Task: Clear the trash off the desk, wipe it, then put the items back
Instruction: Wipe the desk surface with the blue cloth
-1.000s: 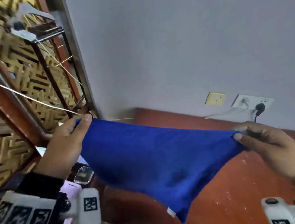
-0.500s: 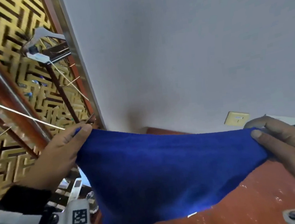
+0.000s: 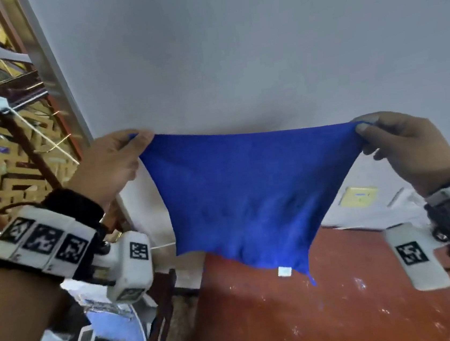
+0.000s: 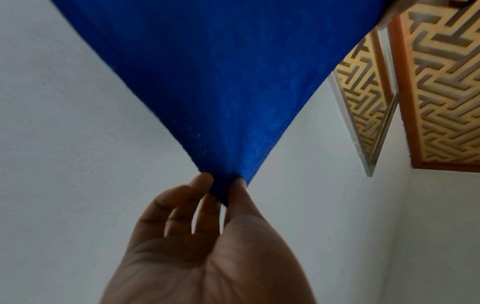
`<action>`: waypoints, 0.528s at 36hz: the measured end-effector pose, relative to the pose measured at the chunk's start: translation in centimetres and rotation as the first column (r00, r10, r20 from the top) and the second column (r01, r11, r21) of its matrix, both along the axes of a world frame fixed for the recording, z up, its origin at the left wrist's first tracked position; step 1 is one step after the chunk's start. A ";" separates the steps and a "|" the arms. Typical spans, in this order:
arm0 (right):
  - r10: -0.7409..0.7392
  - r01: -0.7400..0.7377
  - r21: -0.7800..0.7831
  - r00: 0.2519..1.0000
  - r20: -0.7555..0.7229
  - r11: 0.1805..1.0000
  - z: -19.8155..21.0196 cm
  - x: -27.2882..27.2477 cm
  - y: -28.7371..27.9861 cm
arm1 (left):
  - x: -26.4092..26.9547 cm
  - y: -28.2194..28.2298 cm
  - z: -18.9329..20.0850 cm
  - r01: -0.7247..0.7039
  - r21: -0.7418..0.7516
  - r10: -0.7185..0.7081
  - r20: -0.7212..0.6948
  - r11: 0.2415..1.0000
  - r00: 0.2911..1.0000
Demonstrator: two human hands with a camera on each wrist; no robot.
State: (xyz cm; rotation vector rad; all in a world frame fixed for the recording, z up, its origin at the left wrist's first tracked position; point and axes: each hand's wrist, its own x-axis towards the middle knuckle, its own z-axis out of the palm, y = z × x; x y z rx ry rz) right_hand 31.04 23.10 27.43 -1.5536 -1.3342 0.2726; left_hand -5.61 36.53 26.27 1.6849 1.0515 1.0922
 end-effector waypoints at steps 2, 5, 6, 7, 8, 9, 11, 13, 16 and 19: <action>-0.010 0.011 0.009 0.999 -0.042 1.000 -0.3 0.3 0.7 | 0.7 0.9 -0.2 0.000 -0.031 0.002 0.057 1.000 0.998; -0.015 0.014 -0.019 0.996 -0.083 1.000 -1.9 0.4 0.9 | 1.3 1.3 -1.9 0.003 -0.108 0.006 0.084 0.994 0.996; -0.015 0.012 -0.038 0.995 -0.098 0.999 -2.6 0.4 0.9 | 1.5 1.2 -2.7 0.005 -0.129 0.006 0.082 0.992 0.997; -0.017 0.011 -0.060 0.993 -0.116 0.998 -3.3 0.4 0.8 | 1.6 1.2 -3.6 0.009 -0.145 0.002 0.075 0.989 0.997; -0.023 0.012 -0.084 0.991 -0.133 0.996 -4.1 0.6 0.6 | 1.8 0.9 -4.6 0.012 -0.161 -0.002 0.066 0.987 0.998; -0.027 0.011 -0.108 0.989 -0.147 0.994 -4.9 0.7 0.3 | 1.8 0.7 -5.6 0.018 -0.175 -0.010 0.046 0.984 0.999; -0.045 0.019 -0.169 0.987 -0.152 0.985 -6.8 0.9 -0.6 | 1.7 0.0 -8.1 0.025 -0.225 -0.022 0.013 0.974 1.000; -0.075 0.041 -0.253 0.989 -0.126 0.967 -9.1 1.0 -1.8 | 1.3 -0.7 -10.9 0.038 -0.287 -0.052 -0.039 0.957 0.998; -0.098 0.088 -0.408 0.995 -0.004 0.909 -12.5 0.5 -4.2 | 0.6 -1.8 -15.2 0.057 -0.402 -0.120 -0.132 0.914 0.984; -0.074 0.076 -0.511 0.997 0.025 0.856 -15.3 0.0 -6.3 | 0.9 -3.5 -18.0 0.075 -0.473 -0.140 -0.103 0.878 0.985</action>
